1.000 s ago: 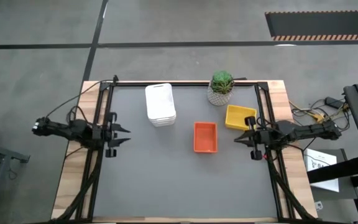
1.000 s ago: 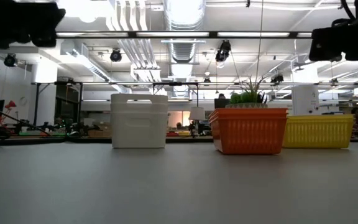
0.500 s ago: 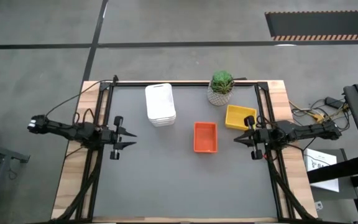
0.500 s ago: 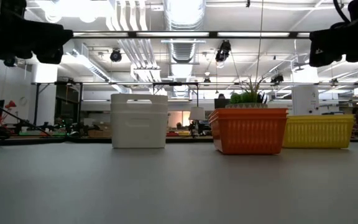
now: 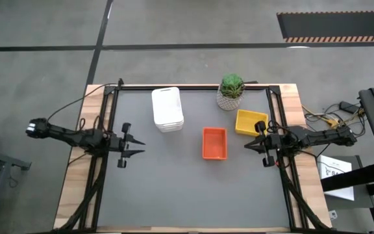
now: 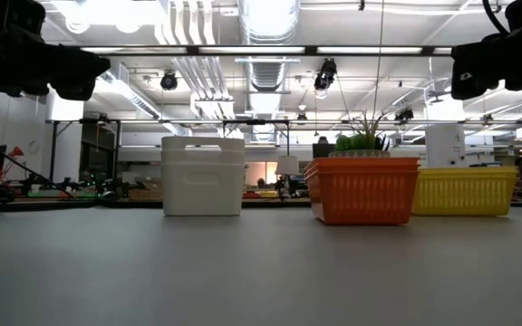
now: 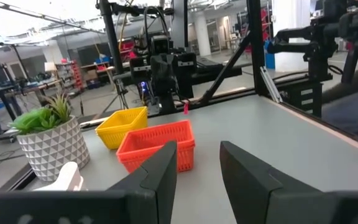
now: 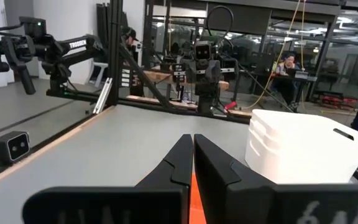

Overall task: Stack baskets by color
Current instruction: Return to Home Position

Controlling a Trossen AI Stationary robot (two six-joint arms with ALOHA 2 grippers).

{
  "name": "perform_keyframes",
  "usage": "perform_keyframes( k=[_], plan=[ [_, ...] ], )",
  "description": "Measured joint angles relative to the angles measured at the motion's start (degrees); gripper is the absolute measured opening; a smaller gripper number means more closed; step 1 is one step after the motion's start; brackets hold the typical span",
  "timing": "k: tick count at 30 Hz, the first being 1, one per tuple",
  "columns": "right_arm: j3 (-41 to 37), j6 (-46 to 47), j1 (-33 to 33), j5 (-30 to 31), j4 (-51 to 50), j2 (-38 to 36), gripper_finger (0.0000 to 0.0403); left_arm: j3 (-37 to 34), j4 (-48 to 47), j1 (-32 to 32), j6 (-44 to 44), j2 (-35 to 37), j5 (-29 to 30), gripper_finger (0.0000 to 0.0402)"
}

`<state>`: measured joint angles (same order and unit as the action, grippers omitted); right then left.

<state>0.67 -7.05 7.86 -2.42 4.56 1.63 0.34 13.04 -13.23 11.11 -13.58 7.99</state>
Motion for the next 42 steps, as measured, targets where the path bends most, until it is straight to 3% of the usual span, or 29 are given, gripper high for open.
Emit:
perform_keyframes(
  k=[42],
  plan=[
    [0.0,0.0,0.0,0.0,0.0,0.0,0.0009,-0.1,0.0,0.0,0.0,-4.8,0.0,0.0107]
  ],
)
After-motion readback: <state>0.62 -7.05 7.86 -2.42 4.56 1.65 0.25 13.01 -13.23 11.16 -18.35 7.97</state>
